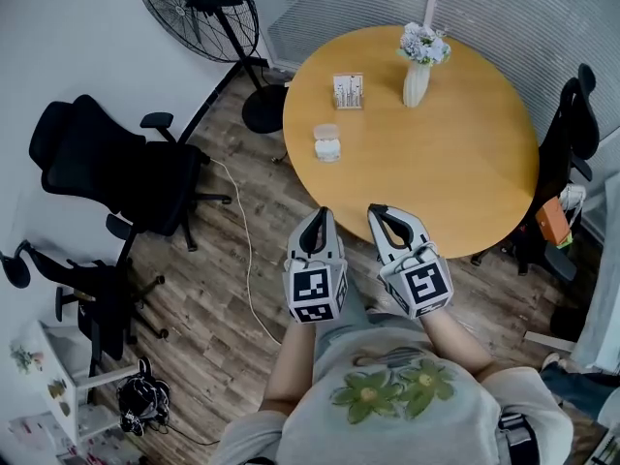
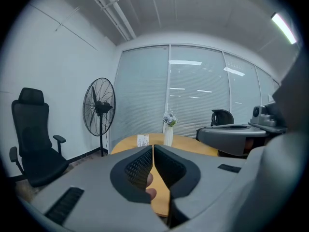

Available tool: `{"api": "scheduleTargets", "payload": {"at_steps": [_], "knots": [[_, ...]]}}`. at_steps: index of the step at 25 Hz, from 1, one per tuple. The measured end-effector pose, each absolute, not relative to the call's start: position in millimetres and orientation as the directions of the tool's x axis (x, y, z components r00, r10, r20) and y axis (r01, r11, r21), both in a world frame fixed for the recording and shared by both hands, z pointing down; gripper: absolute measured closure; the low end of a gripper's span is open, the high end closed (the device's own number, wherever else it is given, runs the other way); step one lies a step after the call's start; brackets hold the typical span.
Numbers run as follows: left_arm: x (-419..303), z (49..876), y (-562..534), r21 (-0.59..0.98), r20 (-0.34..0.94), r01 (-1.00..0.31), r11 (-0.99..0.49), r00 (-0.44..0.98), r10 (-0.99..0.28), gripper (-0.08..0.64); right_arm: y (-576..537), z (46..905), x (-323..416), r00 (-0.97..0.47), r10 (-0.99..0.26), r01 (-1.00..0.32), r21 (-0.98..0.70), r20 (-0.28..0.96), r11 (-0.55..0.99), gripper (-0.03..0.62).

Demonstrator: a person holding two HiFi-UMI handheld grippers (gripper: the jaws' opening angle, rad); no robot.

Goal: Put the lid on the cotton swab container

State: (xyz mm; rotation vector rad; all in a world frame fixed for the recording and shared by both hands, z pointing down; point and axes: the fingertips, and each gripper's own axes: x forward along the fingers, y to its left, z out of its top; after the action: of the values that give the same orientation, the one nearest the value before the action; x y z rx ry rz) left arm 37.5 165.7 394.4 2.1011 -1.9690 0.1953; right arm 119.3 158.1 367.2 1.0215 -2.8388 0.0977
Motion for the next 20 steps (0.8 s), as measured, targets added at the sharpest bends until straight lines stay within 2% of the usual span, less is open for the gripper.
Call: {"api": "scheduleTargets", "payload": {"at_steps": [6, 9, 14, 15, 16, 19, 20], "knots": [[14.7, 400.9, 112.6, 0.071, 0.29, -0.995, -0.072, 0.09, -0.953, 0.446, 104.6, 368.3, 96.1, -0.766, -0.63, -0.637, -0.016, 0.126, 0.771, 0.594], [-0.8, 400.8, 85.0, 0.043, 0.303, -0.995, -0.093, 0.101, -0.948, 0.367, 77.5, 366.2, 80.9, -0.767, -0.627, -0.634, -0.02, 0.136, 0.773, 0.592], [-26.3, 399.1, 45.0, 0.017, 0.312, -0.994, -0.104, 0.104, -0.944, 0.334, 34.5, 367.9, 63.2, -0.76, -0.631, -0.641, -0.016, 0.158, 0.768, 0.592], [-31.1, 398.2, 39.1, 0.017, 0.312, -0.994, -0.104, 0.104, -0.944, 0.334, 28.3, 367.6, 59.3, -0.761, -0.629, -0.639, -0.02, 0.161, 0.769, 0.575], [-35.5, 397.5, 33.7, 0.017, 0.312, -0.994, -0.106, 0.106, -0.944, 0.334, 22.6, 367.2, 55.2, -0.763, -0.626, -0.637, -0.025, 0.163, 0.77, 0.526], [-44.8, 399.5, 20.2, 0.023, 0.321, -0.992, -0.122, 0.122, -0.939, 0.319, 7.6, 366.2, 44.2, -0.769, -0.617, -0.631, -0.036, 0.168, 0.775, 0.495], [-46.3, 401.2, 16.2, 0.025, 0.326, -0.991, -0.128, 0.129, -0.936, 0.313, 3.2, 366.0, 41.3, -0.772, -0.613, -0.627, -0.039, 0.17, 0.778, 0.451]]}}
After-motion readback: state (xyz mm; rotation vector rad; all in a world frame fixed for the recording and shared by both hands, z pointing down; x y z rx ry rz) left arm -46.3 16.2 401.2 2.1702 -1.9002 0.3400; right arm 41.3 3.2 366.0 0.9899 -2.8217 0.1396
